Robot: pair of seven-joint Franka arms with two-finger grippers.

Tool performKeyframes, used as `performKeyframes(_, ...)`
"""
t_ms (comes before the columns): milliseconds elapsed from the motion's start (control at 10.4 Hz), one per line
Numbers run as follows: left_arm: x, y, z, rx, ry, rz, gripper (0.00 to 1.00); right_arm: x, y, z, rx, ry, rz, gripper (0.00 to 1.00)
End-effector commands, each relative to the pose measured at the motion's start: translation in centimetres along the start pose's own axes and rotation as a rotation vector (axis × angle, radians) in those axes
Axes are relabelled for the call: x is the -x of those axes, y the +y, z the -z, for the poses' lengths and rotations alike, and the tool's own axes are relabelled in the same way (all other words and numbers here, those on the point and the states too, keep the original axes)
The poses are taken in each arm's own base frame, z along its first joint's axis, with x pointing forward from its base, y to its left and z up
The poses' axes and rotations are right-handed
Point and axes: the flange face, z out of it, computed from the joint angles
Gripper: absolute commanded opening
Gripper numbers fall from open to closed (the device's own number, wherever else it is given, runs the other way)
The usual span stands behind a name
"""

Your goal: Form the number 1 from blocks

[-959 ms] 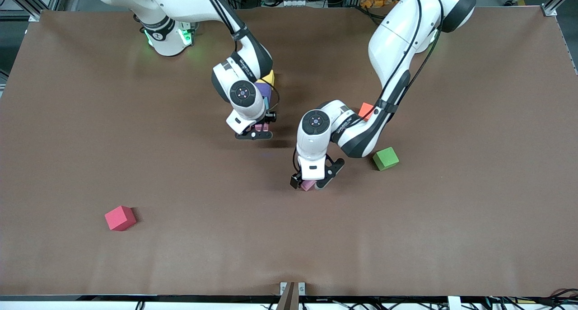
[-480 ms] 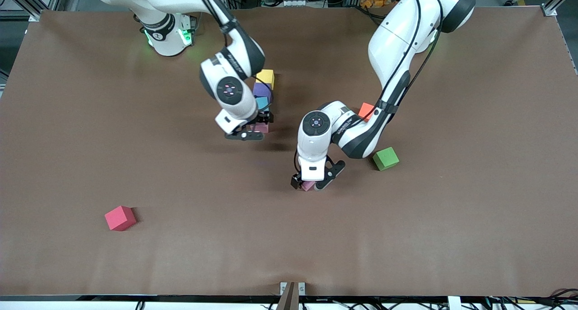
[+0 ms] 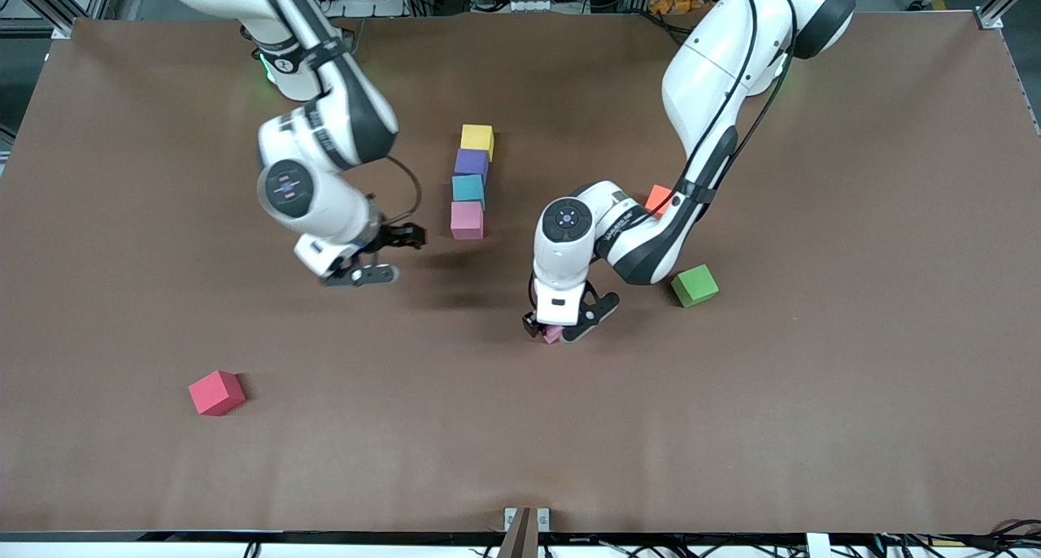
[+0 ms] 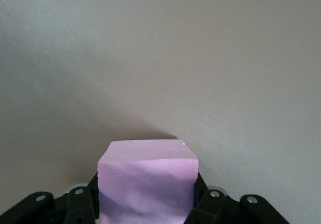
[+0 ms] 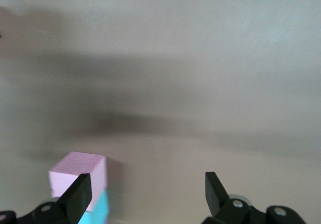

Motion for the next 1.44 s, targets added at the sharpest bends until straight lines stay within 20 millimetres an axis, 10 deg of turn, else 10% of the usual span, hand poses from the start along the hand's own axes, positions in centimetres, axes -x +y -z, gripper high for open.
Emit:
performKeyframes(0, 3.2, 1.0, 1.9, -0.039, 0.012, -0.152, 0.0, -1.6, 5.1, 5.4, 0.003, 0.003, 0.131, 1.0)
performKeyframes(576, 13.0, 4.8, 6.4, 0.03, -0.078, -0.311, 0.0, -0.2, 19.3, 20.0, 0.024, 0.227, -0.158, 1.0)
performKeyframes(1055, 17.1, 5.4, 5.0, 0.041, -0.087, -0.42, 0.0, 3.1, 22.4, 28.4, 0.085, 0.232, -0.319, 1.0)
performKeyframes(1343, 17.4, 5.7, 4.4, 0.052, -0.088, -0.417, 0.0, 4.6, 23.1, 30.0, 0.08, 0.245, -0.31, 1.0)
